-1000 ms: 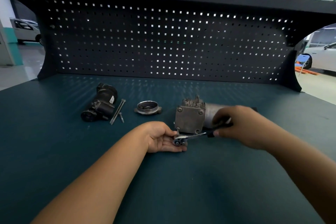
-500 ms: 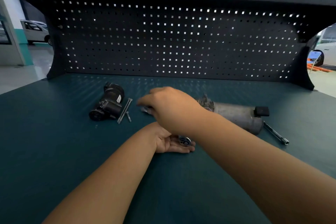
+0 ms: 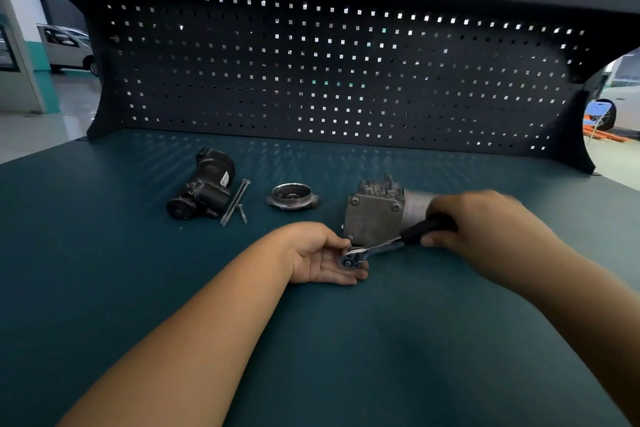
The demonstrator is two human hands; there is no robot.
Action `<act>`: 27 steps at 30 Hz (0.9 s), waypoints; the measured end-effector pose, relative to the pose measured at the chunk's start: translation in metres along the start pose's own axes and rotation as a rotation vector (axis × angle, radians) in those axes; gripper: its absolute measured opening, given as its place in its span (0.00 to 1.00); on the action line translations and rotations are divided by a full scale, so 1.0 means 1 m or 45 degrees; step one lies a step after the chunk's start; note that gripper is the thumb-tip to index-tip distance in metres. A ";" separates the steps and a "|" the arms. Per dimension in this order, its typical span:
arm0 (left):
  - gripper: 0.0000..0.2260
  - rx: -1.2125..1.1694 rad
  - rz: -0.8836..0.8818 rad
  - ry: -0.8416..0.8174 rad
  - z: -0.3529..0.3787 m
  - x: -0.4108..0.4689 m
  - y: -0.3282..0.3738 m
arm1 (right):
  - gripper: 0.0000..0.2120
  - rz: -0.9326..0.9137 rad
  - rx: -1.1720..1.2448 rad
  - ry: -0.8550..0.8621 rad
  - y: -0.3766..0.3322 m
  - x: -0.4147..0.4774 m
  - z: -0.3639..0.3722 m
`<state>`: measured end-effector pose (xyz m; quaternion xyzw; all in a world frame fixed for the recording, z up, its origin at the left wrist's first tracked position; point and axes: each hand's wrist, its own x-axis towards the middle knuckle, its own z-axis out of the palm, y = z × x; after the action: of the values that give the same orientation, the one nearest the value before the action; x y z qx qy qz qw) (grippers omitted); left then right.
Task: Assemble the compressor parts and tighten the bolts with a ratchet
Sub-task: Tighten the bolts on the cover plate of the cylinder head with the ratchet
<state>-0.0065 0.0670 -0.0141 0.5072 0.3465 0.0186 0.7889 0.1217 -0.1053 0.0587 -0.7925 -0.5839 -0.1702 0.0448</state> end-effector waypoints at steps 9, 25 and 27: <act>0.11 0.022 0.004 0.070 0.002 -0.002 -0.001 | 0.15 0.059 -0.086 -0.336 -0.001 -0.020 0.051; 0.11 -0.038 -0.030 0.068 0.004 -0.001 0.002 | 0.13 -0.092 0.288 0.077 -0.040 0.024 -0.025; 0.12 -0.053 -0.023 0.082 0.004 0.000 0.002 | 0.11 -0.185 0.334 0.229 -0.063 0.035 -0.022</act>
<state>-0.0042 0.0645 -0.0116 0.4867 0.3758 0.0352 0.7878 0.0662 -0.0596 0.0830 -0.7172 -0.6504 -0.1656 0.1874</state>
